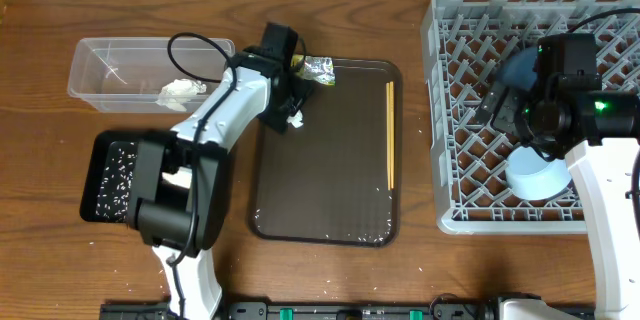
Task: Sort waste into correct bins and load items into the dishwasher rack
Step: 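Grasp the white tissue with the left gripper and carry it left to the clear bin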
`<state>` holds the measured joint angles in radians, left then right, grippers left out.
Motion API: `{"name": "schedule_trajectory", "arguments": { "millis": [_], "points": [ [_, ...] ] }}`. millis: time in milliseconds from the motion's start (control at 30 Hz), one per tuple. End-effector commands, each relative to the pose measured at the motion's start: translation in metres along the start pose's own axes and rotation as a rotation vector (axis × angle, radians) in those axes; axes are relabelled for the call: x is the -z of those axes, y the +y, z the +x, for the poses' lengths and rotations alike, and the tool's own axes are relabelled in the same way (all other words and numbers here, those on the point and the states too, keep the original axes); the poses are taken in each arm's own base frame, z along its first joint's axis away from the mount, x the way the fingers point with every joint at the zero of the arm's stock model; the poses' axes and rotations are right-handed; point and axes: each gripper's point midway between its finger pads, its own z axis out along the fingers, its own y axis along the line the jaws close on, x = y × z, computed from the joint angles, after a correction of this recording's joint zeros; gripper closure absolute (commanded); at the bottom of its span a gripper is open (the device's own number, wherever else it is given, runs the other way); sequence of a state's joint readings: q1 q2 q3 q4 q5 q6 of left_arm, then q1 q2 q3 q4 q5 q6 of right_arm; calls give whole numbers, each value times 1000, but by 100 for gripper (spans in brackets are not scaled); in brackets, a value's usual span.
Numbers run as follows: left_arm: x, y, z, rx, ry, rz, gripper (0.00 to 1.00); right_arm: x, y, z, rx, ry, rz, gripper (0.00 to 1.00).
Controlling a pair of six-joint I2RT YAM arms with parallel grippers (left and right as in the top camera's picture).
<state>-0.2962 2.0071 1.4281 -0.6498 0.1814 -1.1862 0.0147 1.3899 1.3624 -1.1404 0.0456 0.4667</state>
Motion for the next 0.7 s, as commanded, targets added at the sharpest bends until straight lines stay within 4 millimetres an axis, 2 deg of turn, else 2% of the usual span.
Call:
{"name": "schedule_trajectory", "arguments": {
  "millis": [0, 233, 433, 500, 533, 667],
  "points": [
    [-11, 9, 1, 21, 10, -38, 34, 9, -3, -7, -20, -34, 2, 1],
    [-19, 16, 4, 16, 11, -75, 40, 9, -3, -7, -20, -34, 2, 1],
    [-29, 26, 9, 21, 40, -116, 71, 9, -3, -7, -20, -34, 2, 1],
    [-28, 26, 13, 21, 60, -117, 90, 9, -3, -7, -20, -34, 2, 1],
    [-26, 25, 15, 15, 71, -110, 94, 9, -3, -7, -20, -34, 2, 1],
    [-7, 12, 20, -28, 88, -47, 94, 9, -3, -7, -20, -34, 2, 1]
  ]
}}
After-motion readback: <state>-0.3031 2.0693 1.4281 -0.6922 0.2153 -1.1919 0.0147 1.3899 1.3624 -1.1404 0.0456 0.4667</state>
